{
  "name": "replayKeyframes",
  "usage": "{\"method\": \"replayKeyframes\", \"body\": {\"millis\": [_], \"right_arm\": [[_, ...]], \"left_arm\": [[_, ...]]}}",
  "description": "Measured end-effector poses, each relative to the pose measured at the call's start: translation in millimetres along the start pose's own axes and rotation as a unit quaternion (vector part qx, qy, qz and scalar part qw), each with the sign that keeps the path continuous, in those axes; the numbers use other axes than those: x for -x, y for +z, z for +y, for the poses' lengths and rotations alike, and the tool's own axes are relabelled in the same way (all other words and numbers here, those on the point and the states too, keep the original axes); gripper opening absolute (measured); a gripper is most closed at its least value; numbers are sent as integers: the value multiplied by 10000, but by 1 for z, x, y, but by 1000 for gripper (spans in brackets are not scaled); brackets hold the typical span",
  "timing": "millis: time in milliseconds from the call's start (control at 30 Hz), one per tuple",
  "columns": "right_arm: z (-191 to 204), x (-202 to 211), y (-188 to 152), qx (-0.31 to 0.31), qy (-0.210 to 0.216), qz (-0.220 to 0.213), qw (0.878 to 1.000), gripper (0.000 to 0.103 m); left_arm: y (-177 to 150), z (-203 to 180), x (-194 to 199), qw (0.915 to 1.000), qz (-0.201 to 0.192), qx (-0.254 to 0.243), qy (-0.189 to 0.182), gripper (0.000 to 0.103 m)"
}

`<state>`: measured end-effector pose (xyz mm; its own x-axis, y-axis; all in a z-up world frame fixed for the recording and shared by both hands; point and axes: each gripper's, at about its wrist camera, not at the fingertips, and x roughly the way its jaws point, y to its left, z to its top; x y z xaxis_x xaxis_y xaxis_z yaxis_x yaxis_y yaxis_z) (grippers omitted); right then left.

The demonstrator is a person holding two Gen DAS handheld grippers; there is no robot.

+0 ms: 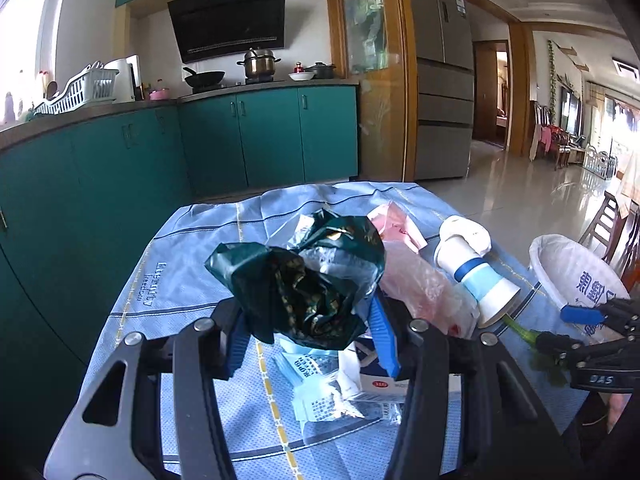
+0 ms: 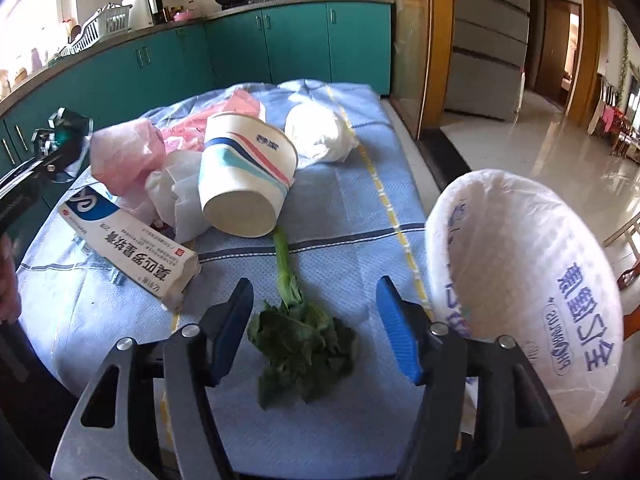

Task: Collect trash
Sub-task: 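Grasp the dark green foil bag with the left tool while the right tool grasps the green stalk, then move both held items over the bin and open both tools to release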

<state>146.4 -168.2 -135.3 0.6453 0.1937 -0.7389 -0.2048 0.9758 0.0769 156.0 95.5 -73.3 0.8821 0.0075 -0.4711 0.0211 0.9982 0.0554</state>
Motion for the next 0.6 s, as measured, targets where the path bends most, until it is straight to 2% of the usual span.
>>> {"method": "replayKeyframes", "body": {"millis": [233, 300, 367, 467, 600], "right_arm": [[12, -15, -4, 214, -125, 105, 9996, 61], [14, -14, -4, 211, 9, 109, 9997, 46], [16, -10, -6, 304, -52, 105, 9995, 28], [12, 1, -7, 189, 156, 22, 9997, 20], [3, 24, -7, 56, 141, -204, 9997, 17]], "left_arm": [[2, 9, 2, 9999, -18, 164, -1, 52], [1, 10, 2, 9998, -19, 181, 1, 52], [1, 10, 2, 9998, -19, 185, 19, 52], [2, 12, 2, 9998, -13, 198, 53, 52], [1, 11, 2, 9997, -1, 189, 164, 52]]}}
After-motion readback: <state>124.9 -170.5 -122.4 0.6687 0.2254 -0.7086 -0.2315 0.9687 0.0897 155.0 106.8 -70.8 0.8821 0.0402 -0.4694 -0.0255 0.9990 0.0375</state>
